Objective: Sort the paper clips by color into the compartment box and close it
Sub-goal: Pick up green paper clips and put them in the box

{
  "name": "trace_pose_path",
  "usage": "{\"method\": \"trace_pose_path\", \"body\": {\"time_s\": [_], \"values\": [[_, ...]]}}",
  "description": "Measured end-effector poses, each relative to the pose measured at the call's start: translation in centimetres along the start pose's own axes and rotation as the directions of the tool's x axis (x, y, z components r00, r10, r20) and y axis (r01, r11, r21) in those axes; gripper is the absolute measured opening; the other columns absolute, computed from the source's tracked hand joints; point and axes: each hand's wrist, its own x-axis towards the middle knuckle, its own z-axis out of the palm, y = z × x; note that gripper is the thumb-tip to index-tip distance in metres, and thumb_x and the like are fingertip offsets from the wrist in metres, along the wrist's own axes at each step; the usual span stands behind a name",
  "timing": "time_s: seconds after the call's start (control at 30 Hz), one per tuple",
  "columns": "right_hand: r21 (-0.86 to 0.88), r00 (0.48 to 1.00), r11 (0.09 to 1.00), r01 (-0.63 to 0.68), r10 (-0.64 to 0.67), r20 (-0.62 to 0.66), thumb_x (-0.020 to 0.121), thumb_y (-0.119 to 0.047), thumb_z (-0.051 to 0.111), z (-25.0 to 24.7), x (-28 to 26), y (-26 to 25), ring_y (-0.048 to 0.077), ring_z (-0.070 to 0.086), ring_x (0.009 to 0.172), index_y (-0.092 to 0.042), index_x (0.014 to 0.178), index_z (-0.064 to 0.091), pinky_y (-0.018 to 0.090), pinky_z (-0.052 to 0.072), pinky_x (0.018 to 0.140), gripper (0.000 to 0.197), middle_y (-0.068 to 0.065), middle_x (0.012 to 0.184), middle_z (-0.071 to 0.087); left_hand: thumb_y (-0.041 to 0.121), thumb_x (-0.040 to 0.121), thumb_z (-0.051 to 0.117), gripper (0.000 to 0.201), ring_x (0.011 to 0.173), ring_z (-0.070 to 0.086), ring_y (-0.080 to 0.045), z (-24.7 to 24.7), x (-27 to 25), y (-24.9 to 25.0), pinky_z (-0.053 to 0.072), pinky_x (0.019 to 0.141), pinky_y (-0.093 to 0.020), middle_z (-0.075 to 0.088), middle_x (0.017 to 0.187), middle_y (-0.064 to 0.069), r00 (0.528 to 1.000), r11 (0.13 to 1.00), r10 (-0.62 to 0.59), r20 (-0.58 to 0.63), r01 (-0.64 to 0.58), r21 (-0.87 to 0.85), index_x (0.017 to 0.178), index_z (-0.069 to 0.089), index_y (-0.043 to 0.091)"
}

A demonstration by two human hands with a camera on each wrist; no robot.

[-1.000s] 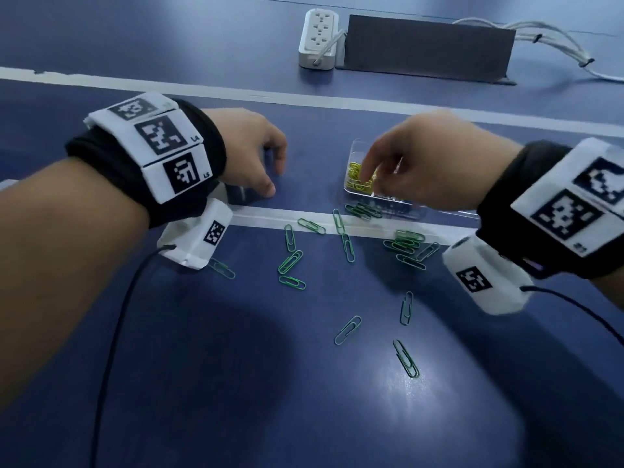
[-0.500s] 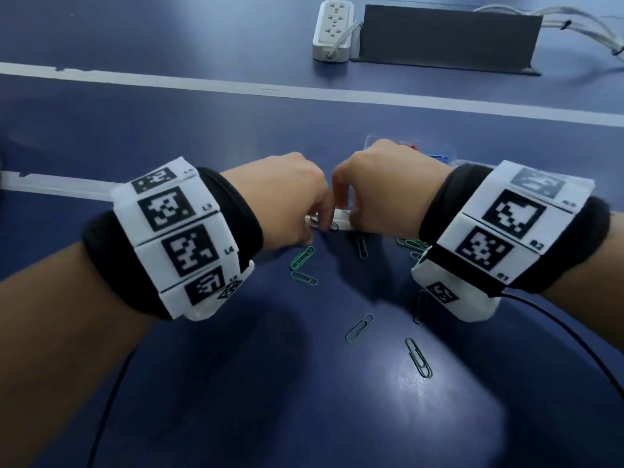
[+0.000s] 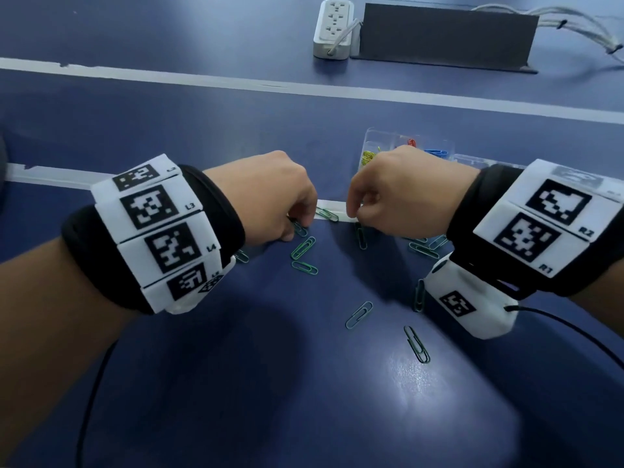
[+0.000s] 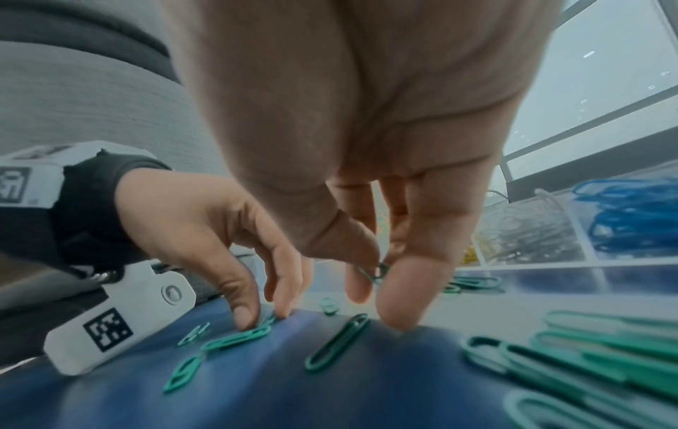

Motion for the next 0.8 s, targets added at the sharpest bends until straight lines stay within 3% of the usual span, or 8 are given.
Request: {"method": "trace_pose_path", "body": {"time_s": [0.1, 0.23, 0.3, 0.4, 0.53, 0.67, 0.73, 0.8], "values": [[-0.001, 1.0, 1.0, -0.008, 0.008, 0.004, 0.08, -0.02, 0.052, 0.2, -0.3, -0.4, 0.025, 0.055, 0.077, -0.012, 0.084, 0.073, 0.031, 0.052, 0.079, 0.023, 0.008, 0.081, 0.069, 0.017, 0.078, 0.067, 0.013, 0.072, 0.051, -0.011, 0.0, -0.3, 0.0, 0.048, 0.073, -0.027, 0.06, 0.068, 0.01, 1.0, 1.0, -0.017, -0.009, 0.017, -0.005, 0.088, 0.069, 0.024], [-0.074, 0.999, 0.997, 0.015, -0.013, 0.034, 0.076, -0.022, 0.062, 0.6, -0.4, -1.1, 0.027, 0.063, 0.083, -0.015, 0.088, 0.074, 0.034, 0.055, 0.078, 0.018, 0.008, 0.086, 0.072, 0.015, 0.082, 0.054, 0.019, 0.061, 0.044, -0.001, 0.0, -0.9, 0.0, 0.045, 0.072, -0.025, 0.057, 0.065, 0.013, 0.999, 0.999, -0.026, -0.022, 0.025, -0.031, 0.095, 0.063, 0.026], [-0.078, 0.999, 0.997, 0.018, -0.014, 0.043, 0.075, -0.019, 0.062, 0.6, -0.4, -1.4, 0.027, 0.063, 0.085, -0.019, 0.091, 0.072, 0.032, 0.054, 0.079, 0.018, 0.006, 0.089, 0.071, 0.014, 0.083, 0.048, 0.027, 0.063, 0.044, 0.0, 0.0, -1.3, 0.0, 0.047, 0.077, -0.028, 0.055, 0.067, 0.012, 0.999, 0.996, -0.039, -0.032, 0.036, -0.083, 0.103, 0.058, 0.028], [-0.091, 0.998, 0.996, 0.015, -0.01, 0.059, 0.074, -0.021, 0.063, 0.6, -0.4, -1.7, 0.026, 0.058, 0.082, -0.022, 0.094, 0.067, 0.029, 0.051, 0.075, 0.021, 0.002, 0.085, 0.066, 0.013, 0.083, 0.042, 0.034, 0.076, 0.049, -0.015, -0.1, -1.8, 0.2, 0.048, 0.085, -0.037, 0.058, 0.078, 0.007, 0.998, 0.985, -0.053, -0.027, 0.048, -0.165, 0.108, 0.056, 0.031], [-0.086, 0.999, 0.996, 0.002, 0.002, 0.048, 0.077, -0.019, 0.058, 0.4, 0.4, -1.9, 0.026, 0.054, 0.084, -0.022, 0.095, 0.066, 0.027, 0.043, 0.071, 0.019, 0.0, 0.082, 0.058, 0.012, 0.083, 0.039, 0.029, 0.085, 0.053, -0.018, -0.2, -2.0, 0.3, 0.048, 0.087, -0.037, 0.055, 0.078, 0.008, 0.995, 0.972, -0.098, 0.034, 0.103, -0.212, 0.085, 0.061, 0.03], [-0.05, 1.0, 0.999, 0.002, -0.002, -0.001, 0.081, -0.019, 0.056, 0.3, 1.6, -2.1, 0.022, 0.049, 0.081, -0.021, 0.095, 0.067, 0.024, 0.037, 0.07, 0.018, 0.001, 0.086, 0.06, 0.028, 0.084, 0.045, 0.021, 0.086, 0.058, -0.023, 0.0, -1.6, 0.9, 0.051, 0.084, -0.037, 0.064, 0.086, -0.001, 0.992, 0.98, -0.118, 0.031, 0.122, -0.156, 0.081, 0.064, 0.02], [-0.049, 1.0, 0.999, 0.018, -0.019, -0.019, 0.081, -0.022, 0.058, 0.4, 2.1, -2.3, 0.021, 0.047, 0.079, -0.02, 0.093, 0.068, 0.025, 0.04, 0.071, 0.016, 0.003, 0.09, 0.065, 0.042, 0.08, 0.057, 0.027, 0.083, 0.059, -0.023, 0.1, -1.4, 1.3, 0.052, 0.079, -0.035, 0.065, 0.085, -0.003, 0.994, 0.987, -0.107, 0.027, 0.11, -0.117, 0.081, 0.066, 0.017], [-0.073, 0.999, 0.997, 0.038, -0.038, -0.008, 0.079, -0.026, 0.063, 0.4, 2.5, -2.5, 0.022, 0.047, 0.077, -0.02, 0.087, 0.066, 0.027, 0.043, 0.071, 0.011, 0.003, 0.083, 0.063, 0.045, 0.075, 0.066, 0.033, 0.081, 0.059, -0.024, 0.3, -1.1, 1.6, 0.052, 0.076, -0.035, 0.064, 0.083, -0.005, 0.997, 0.994, -0.078, 0.019, 0.079, -0.074, 0.083, 0.068, 0.013]]}}
